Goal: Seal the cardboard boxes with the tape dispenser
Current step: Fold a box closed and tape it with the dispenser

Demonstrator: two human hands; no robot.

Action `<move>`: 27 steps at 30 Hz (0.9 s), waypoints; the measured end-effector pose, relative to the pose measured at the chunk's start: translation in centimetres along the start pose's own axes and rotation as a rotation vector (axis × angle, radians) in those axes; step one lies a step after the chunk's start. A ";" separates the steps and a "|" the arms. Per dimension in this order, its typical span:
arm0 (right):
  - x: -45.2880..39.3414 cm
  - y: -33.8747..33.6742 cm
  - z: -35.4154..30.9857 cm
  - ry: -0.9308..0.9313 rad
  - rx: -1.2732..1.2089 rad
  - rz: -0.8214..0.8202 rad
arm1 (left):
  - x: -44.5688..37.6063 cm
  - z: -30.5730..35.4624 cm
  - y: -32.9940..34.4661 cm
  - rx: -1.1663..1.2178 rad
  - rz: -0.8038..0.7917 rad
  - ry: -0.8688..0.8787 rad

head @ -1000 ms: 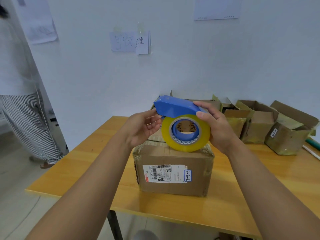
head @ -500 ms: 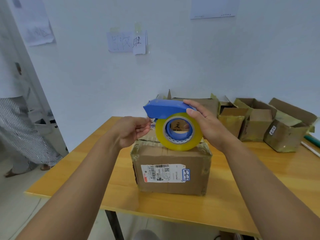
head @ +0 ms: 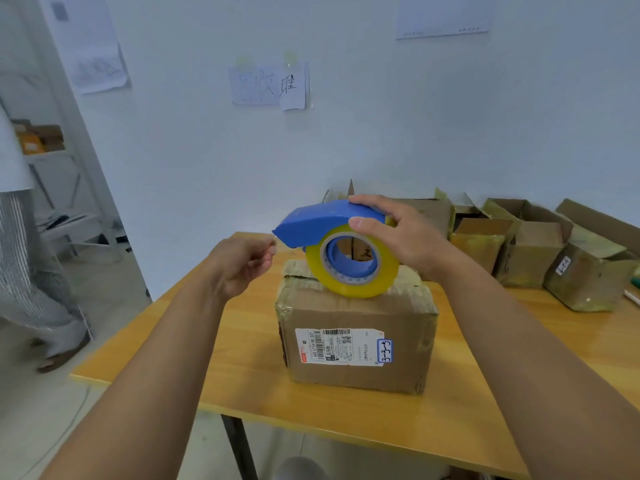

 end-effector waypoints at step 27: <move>-0.9 -1.5 0.5 -0.002 0.239 0.003 | 0.6 -7.4 -2.3 0.130 0.023 -0.124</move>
Point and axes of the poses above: each hand's wrist, its own x-axis away from the middle knuckle, its own y-axis out of the palm, z = x × y, the point moved 7 cm from there along -x, towards the middle knuckle, and after that the axes turned 6 degrees about y, right-handed, at the moved point
